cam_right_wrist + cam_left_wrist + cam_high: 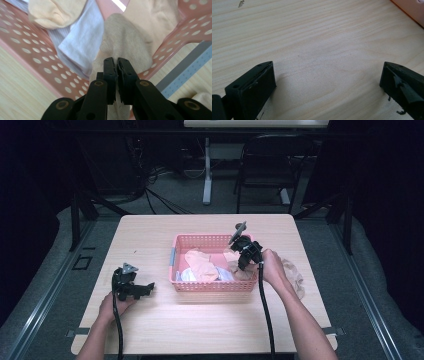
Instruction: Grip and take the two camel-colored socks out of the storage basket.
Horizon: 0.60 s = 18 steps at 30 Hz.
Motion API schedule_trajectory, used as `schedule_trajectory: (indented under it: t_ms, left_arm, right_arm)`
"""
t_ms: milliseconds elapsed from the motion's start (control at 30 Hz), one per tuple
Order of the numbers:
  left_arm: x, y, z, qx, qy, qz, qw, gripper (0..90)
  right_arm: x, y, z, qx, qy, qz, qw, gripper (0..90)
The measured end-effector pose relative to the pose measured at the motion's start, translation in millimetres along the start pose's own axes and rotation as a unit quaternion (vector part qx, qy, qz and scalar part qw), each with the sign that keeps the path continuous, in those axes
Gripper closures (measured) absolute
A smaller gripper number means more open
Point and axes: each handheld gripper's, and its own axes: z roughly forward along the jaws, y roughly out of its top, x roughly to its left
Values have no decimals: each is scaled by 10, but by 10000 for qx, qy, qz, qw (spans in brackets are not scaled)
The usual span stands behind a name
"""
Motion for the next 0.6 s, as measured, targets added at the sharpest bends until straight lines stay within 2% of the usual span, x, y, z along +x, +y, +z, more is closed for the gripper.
schedule_trajectory:
  t_ms: [600]
  left_arm:
    - [0, 0, 0, 1, -1, 1, 10000, 0]
  right_arm:
    - [26, 60, -385, -363, -84, -4, 9993, 859]
